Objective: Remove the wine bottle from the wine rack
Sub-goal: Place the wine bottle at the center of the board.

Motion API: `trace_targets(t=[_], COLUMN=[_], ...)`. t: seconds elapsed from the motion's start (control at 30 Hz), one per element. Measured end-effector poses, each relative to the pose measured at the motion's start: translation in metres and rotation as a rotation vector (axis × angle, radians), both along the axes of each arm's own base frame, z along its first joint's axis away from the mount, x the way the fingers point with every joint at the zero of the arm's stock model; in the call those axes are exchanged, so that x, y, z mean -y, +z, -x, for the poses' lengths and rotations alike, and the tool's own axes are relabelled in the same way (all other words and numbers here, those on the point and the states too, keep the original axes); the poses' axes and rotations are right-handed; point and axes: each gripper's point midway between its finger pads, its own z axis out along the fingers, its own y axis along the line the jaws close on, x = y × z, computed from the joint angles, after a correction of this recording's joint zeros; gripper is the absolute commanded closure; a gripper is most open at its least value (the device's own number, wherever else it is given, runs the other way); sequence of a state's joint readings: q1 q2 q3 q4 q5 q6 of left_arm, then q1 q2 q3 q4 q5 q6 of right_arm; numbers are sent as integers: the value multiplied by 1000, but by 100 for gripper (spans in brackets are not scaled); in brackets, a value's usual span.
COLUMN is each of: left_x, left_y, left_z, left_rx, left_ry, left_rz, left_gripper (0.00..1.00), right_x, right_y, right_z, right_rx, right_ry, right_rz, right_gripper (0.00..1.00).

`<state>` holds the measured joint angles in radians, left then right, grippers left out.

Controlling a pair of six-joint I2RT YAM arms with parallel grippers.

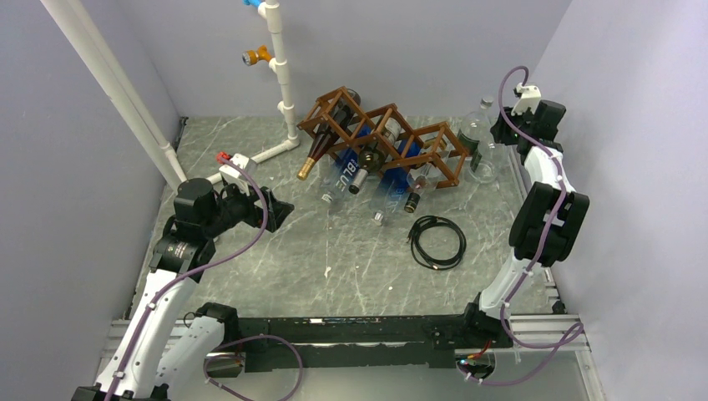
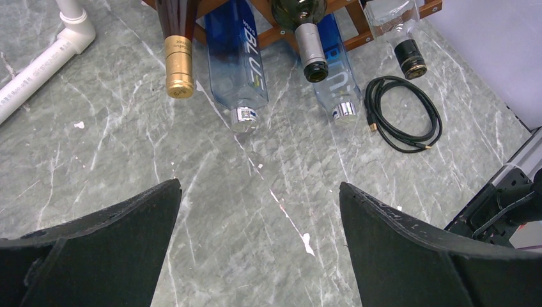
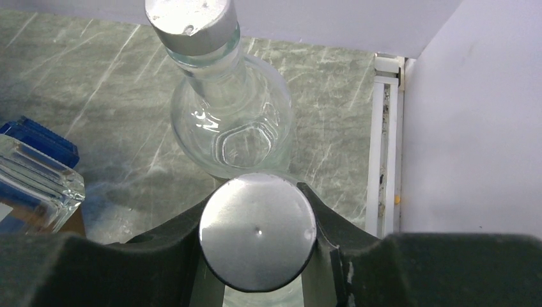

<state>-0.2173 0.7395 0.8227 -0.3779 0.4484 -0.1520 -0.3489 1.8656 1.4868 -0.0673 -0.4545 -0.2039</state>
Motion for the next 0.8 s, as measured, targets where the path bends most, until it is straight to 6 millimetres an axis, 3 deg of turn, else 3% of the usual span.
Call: trace_targets(t=[0.27,0.4,0.53,0.8], left_x=[0,0,0,1], left_y=[0,0,0,0], left_z=[0,0,0,1], left_rx=[0,0,0,1], left_ry=[0,0,0,-7], left_rz=[0,0,0,3], left_gripper=[1,1,1,0], right_x=[-2,-4,-6,-13], right_y=[0,-1,-2,30], right_z=[-1,0,1,13], right_rx=[3,3,3,75], right_ry=[18,42,56,78], right_rz=[5,15,16,60], right_gripper=[85,66,39,17])
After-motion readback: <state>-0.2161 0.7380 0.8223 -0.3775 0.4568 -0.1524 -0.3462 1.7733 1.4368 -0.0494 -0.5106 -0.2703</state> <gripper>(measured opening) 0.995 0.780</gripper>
